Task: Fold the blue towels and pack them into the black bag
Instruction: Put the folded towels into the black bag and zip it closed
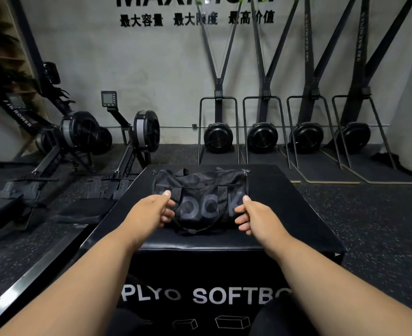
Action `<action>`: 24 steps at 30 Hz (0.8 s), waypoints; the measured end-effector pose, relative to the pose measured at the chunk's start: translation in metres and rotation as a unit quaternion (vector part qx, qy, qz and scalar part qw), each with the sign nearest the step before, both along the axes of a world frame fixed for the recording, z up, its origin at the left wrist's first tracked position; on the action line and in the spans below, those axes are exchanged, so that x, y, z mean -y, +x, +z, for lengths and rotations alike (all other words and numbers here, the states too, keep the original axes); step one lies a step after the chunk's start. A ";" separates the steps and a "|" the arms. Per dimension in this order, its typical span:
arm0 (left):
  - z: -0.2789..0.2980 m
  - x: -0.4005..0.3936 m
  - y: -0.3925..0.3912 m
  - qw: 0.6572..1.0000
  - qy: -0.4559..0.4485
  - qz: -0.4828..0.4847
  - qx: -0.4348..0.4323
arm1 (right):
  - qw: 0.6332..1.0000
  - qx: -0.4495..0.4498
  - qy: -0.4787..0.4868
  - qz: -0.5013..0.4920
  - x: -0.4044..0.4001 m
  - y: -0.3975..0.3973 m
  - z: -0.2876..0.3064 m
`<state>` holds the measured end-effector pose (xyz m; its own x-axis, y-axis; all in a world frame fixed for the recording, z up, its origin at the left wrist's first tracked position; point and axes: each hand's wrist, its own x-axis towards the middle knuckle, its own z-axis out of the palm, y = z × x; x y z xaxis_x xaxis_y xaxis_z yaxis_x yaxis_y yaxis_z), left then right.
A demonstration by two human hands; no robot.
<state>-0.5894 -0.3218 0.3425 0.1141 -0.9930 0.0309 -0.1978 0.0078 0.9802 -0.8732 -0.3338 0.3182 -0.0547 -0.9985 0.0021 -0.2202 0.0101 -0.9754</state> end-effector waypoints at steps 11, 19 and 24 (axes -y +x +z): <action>0.000 0.059 0.009 0.995 -0.026 -0.012 0.100 | 0.995 -0.064 -0.076 0.026 0.086 0.029 0.003; -0.025 0.249 0.004 0.994 -0.056 -0.058 0.069 | 0.992 -0.027 -0.098 0.078 0.262 0.071 -0.003; -0.083 0.336 0.006 0.994 0.056 -0.091 -0.020 | 0.997 -0.009 0.025 0.067 0.332 0.066 -0.062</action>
<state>-0.5838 -0.6577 0.2595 -0.0694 -0.9943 -0.0814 -0.1633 -0.0692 0.9841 -0.8071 -0.6658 0.2560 0.0789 -0.9958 -0.0473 -0.2401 0.0271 -0.9704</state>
